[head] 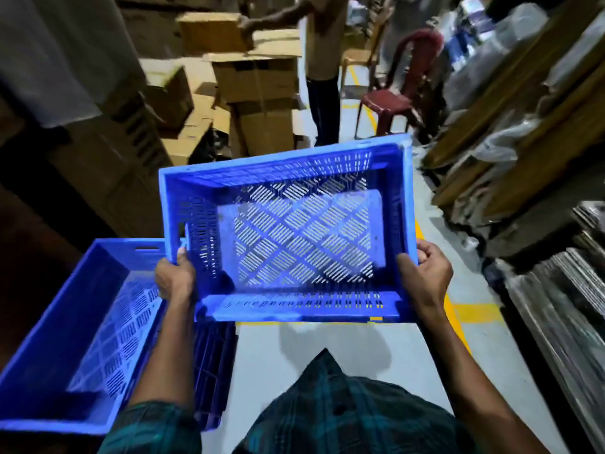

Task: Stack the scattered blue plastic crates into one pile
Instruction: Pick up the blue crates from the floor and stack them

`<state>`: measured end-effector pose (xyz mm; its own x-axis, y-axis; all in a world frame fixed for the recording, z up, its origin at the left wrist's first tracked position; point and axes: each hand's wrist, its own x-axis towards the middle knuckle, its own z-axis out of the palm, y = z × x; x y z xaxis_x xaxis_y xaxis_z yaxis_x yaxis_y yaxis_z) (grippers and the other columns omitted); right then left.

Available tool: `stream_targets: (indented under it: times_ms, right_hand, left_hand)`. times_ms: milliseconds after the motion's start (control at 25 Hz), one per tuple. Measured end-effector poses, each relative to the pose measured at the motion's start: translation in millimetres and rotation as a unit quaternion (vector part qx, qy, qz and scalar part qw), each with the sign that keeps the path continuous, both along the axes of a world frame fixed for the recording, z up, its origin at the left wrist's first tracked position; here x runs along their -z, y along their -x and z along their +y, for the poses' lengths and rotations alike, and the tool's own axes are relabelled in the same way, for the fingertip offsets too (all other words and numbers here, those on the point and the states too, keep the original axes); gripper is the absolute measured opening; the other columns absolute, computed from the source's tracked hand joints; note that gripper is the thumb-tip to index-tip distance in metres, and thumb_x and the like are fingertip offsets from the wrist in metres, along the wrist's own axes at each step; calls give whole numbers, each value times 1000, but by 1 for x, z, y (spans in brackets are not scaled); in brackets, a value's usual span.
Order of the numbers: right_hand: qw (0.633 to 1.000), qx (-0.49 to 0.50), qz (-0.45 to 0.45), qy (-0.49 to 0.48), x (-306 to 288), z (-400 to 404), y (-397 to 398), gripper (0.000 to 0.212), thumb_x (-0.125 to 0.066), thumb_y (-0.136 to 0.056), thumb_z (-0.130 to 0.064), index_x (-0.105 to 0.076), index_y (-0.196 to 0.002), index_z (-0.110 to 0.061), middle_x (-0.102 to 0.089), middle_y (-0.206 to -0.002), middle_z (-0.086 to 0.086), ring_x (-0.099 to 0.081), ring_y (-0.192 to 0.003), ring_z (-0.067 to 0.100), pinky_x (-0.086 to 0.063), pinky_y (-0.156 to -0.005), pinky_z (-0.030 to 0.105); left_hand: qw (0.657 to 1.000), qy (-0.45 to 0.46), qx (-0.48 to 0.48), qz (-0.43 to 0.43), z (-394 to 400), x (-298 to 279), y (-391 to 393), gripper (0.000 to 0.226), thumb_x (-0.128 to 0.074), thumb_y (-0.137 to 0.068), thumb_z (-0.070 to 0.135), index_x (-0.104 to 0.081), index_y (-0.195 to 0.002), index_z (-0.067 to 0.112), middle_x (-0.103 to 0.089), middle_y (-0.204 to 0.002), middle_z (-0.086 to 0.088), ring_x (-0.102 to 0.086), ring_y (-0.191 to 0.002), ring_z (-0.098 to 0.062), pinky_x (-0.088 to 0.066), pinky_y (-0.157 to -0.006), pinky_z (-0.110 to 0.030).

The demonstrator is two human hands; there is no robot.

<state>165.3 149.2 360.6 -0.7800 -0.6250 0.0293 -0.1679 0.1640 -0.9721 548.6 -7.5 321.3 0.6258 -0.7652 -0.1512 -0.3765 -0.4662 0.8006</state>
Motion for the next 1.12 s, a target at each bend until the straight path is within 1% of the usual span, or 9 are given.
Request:
stream_targets:
  times_ms: [120, 240, 400, 640, 760, 880, 960, 1040, 1120]
  right_hand:
    - [999, -38, 15, -18, 18, -28, 23, 34, -59, -63, -24, -66, -95, -17, -69, -74, -4, -60, -58, -5, -49, -61, 9]
    - [994, -88, 53, -30, 31, -62, 37, 38, -60, -64, -27, -68, -97, -10, -70, -78, 4, -62, -67, 14, -50, -64, 21]
    - [981, -186, 42, -45, 39, -117, 37, 27, -67, -75, -19, -70, -99, -7, -74, -86, 15, -64, -75, 20, -56, -78, 41]
    - [935, -349, 59, -21, 33, -181, -26, 22, -63, -74, -18, -72, -93, -10, -74, -78, 9, -70, -75, 28, -58, -76, 43]
    - [904, -420, 78, -21, 25, -211, -78, 15, -61, -73, -16, -72, -82, -11, -69, -67, 6, -63, -62, 21, -57, -69, 44]
    - [882, -463, 81, -40, 20, -237, -130, 16, -62, -72, -17, -74, -81, -12, -70, -66, 8, -65, -62, 23, -58, -68, 44]
    - [869, -483, 101, -45, 21, -257, -166, 22, -62, -71, -21, -76, -86, -14, -73, -68, 6, -70, -66, 25, -58, -68, 38]
    - [857, -499, 123, -44, 21, -282, -202, 28, -60, -66, -26, -76, -86, -13, -72, -63, 3, -68, -60, 22, -55, -62, 32]
    - [840, -521, 141, -52, 22, -310, -239, 29, -61, -63, -27, -76, -83, -11, -70, -57, 4, -66, -54, 22, -55, -57, 37]
  left_hand:
    - [997, 1, -77, -23, 20, -12, 7, 52, -52, -97, 44, -62, -116, -3, -60, -126, -31, -55, -120, -47, -40, -103, -54]
    - [987, 5, -155, -37, 43, -23, 11, 52, -53, -96, 45, -62, -115, -2, -60, -128, -29, -55, -122, -45, -36, -105, -55]
    - [964, -4, -262, -54, 91, -30, 11, 55, -53, -96, 47, -62, -114, -4, -60, -127, -30, -54, -121, -47, -35, -104, -56]
    - [909, -9, -414, -44, 164, -32, -11, 54, -54, -95, 47, -62, -111, -4, -61, -124, -30, -55, -118, -48, -37, -102, -57]
    - [880, -5, -473, -43, 184, -39, -35, 53, -57, -93, 48, -65, -105, -3, -64, -116, -30, -59, -112, -48, -40, -98, -55]
    - [858, -18, -512, -40, 193, -45, -62, 52, -59, -92, 48, -67, -107, -1, -65, -117, -29, -60, -112, -48, -40, -100, -54]
    - [844, -5, -536, -23, 192, -43, -84, 50, -61, -91, 47, -69, -105, 0, -67, -115, -29, -61, -110, -47, -41, -99, -53]
    - [839, 2, -544, -8, 185, -40, -109, 48, -64, -89, 46, -70, -101, -1, -68, -111, -28, -63, -107, -46, -44, -96, -51]
    - [835, 0, -551, 3, 178, -38, -137, 48, -66, -88, 46, -70, -102, 0, -69, -112, -28, -65, -106, -46, -48, -93, -48]
